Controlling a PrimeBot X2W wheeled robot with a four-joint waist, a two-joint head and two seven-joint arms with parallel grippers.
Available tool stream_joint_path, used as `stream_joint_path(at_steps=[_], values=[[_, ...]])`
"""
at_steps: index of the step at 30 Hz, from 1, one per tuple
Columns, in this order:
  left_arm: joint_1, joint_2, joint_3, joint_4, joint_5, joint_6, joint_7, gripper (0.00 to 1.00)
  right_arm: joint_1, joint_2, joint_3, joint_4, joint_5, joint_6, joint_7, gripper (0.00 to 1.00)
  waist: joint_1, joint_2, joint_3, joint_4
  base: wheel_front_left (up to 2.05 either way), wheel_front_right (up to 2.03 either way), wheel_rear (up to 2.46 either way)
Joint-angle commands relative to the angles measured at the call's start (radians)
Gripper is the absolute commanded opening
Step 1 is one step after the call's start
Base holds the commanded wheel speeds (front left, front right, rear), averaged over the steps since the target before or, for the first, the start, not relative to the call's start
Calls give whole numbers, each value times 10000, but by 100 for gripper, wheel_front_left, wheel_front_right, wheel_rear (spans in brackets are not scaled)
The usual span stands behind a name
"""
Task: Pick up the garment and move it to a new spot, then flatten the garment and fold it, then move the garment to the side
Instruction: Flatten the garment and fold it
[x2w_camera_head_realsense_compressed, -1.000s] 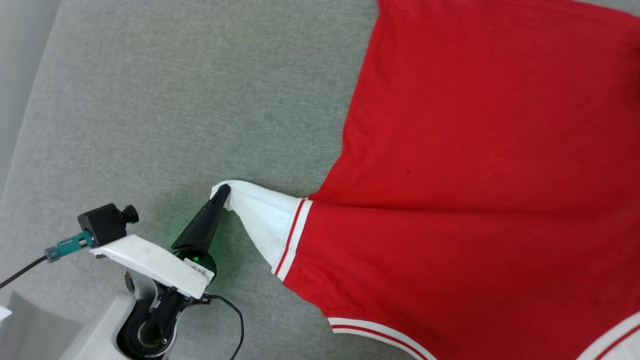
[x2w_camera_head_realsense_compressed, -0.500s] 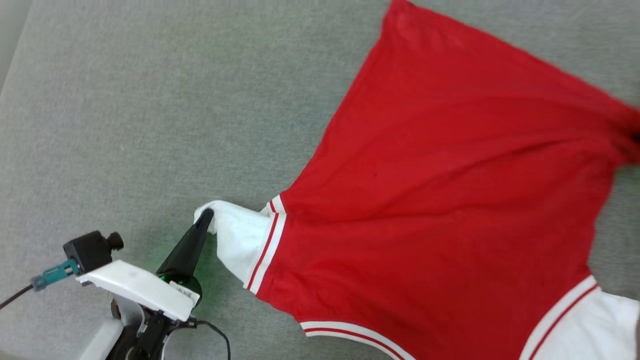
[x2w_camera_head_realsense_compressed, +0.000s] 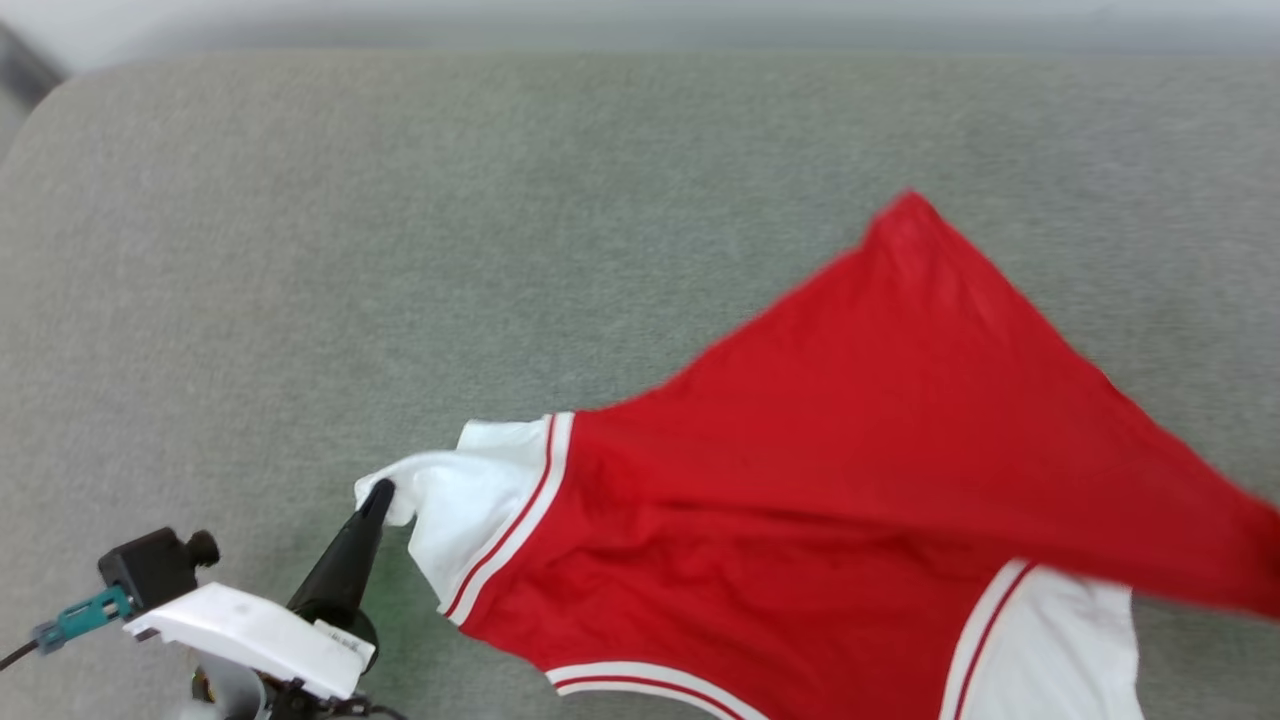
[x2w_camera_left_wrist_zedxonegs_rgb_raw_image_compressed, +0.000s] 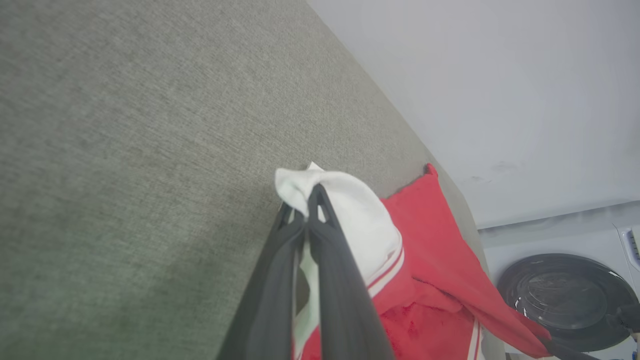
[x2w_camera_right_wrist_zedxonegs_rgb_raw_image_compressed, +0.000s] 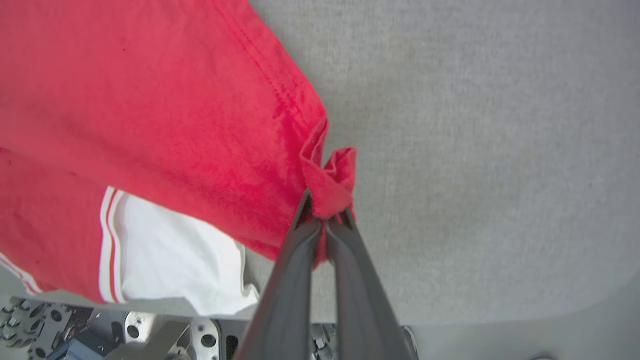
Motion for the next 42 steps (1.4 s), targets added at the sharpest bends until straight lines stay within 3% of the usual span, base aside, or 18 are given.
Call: stream_joint_path(at_steps=[1,7,11,15,16,17,18,23,28,34,39,42], values=[[173,100,43,-76,2,81,-32,0,756,275,-278,-434,25,-9,50,0,0,0,-350,-334,0,0,0],[438,208,40,-263,-6,229,-7,0,2556,1287,-1089,-1583,6,-4,-19,0,0,0,-613,-631,0,0,0],[599,236,41,-365,-16,341,-33,0,3585,2106,-1243,-1620,6,-6,-58,0,0,0,-744,-826,0,0,0],[695,290,69,-458,-24,412,-27,0,3940,2321,-989,-1304,-120,-4,-321,0,0,0,-751,-999,0,0,0],[700,293,58,-469,-16,427,-8,0,3857,2265,-989,-1267,-194,-4,-542,4,0,0,-750,-1007,0,0,0],[703,295,61,-476,-21,432,-7,0,3659,2233,-1031,-1242,-218,-4,-818,56,0,0,-753,-1024,0,0,0],[722,298,68,-485,-29,427,-18,0,3518,2247,-1043,-1178,-207,-4,-925,100,0,0,-756,-1051,0,0,0],[730,318,36,-543,-74,433,89,0,2524,1663,-1337,-1553,108,-4,-882,100,0,0,-789,-972,0,0,0],[525,214,-22,-457,-134,421,190,0,775,475,-1666,-1570,581,-4,-633,100,0,0,-822,-670,0,0,0],[150,14,-191,-337,-89,318,393,0,-1508,-583,-506,343,468,-4,-1074,100,0,0,-683,-173,0,0,0],[-147,-80,-260,-116,-39,166,444,0,-3054,-609,1067,2441,-5,-4,-1812,100,0,0,-407,186,0,0,0],[-367,-143,-341,32,18,65,522,0,-3799,-205,1657,3634,-196,-4,-2105,100,0,0,-252,413,0,0,0]])
